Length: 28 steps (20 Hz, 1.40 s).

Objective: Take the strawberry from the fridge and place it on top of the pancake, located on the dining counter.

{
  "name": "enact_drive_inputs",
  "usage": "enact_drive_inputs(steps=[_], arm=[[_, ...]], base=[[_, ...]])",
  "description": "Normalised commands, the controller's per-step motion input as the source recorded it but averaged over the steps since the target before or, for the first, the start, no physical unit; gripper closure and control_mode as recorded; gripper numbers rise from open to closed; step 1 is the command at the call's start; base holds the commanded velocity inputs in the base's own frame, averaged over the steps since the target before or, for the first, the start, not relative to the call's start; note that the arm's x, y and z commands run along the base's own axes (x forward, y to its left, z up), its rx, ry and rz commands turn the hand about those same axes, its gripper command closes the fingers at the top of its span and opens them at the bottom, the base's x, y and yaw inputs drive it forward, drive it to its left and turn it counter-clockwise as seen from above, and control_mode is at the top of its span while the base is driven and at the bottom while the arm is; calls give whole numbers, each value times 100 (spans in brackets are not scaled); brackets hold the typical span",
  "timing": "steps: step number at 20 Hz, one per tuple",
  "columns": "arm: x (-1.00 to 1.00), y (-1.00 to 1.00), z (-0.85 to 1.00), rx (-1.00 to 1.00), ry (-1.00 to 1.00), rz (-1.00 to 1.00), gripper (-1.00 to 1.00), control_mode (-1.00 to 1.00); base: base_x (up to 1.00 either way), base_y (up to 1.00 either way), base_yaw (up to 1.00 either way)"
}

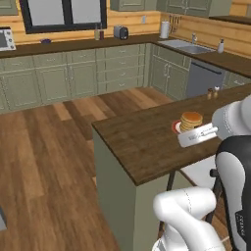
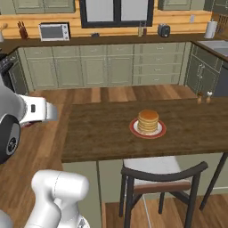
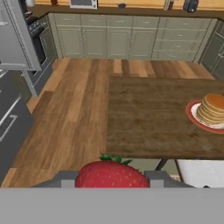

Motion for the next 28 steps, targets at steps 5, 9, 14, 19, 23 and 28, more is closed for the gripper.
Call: enact_drive_inputs(steps=[5, 9, 14, 19, 23, 28], arm=[[0, 0, 0, 0, 0, 0, 100, 100], [0, 0, 0, 0, 0, 0, 100, 100], [0, 0, 0, 0, 0, 0, 100, 100], [0, 0, 0, 0, 0, 0, 100, 100], [0, 0, 0, 0, 0, 0, 100, 100], [56, -24, -5, 8, 0, -25, 100, -100]], base=[[44, -68, -34], [58, -44, -47], [51, -49, -48], [44, -59, -49], [52, -51, -45], [28, -17, -17]])
